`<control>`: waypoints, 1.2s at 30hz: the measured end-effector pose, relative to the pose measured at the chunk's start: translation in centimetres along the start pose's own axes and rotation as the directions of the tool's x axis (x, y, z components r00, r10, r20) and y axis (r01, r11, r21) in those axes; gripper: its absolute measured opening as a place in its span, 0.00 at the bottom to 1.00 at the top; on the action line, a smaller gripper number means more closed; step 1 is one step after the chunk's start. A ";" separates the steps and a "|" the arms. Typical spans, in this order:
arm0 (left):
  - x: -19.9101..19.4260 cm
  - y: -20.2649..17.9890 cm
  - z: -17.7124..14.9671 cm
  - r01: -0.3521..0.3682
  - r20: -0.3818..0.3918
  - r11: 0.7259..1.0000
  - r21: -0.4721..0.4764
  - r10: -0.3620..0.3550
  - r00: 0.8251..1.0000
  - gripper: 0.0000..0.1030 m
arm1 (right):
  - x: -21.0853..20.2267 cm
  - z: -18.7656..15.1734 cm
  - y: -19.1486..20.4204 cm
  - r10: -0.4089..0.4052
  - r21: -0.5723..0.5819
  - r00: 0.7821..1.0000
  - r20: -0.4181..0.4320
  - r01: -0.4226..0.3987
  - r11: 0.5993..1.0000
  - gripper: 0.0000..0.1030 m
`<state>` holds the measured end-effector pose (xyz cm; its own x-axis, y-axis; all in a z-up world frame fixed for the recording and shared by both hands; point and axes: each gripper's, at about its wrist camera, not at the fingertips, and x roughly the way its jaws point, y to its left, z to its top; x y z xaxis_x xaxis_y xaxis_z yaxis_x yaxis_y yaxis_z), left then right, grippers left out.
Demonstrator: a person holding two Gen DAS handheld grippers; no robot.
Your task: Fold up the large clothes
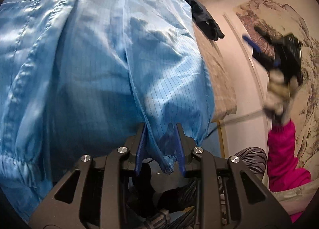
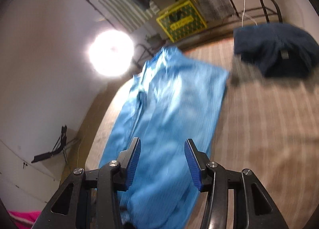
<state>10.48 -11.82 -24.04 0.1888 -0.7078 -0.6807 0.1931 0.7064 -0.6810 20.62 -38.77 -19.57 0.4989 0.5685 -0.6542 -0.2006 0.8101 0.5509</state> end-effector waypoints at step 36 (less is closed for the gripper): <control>-2.0 -3.6 -3.1 -0.131 0.023 0.967 0.221 0.129 0.991 0.21 | 0.9 -11.4 -1.5 -0.125 0.005 0.991 -0.046 0.125 0.992 0.32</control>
<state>6.41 -12.89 -21.07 0.2344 -0.6109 -0.7562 0.3743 0.7746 -0.5098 11.72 -37.83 -26.86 0.4805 0.4692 -0.7409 -0.1326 0.8740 0.4675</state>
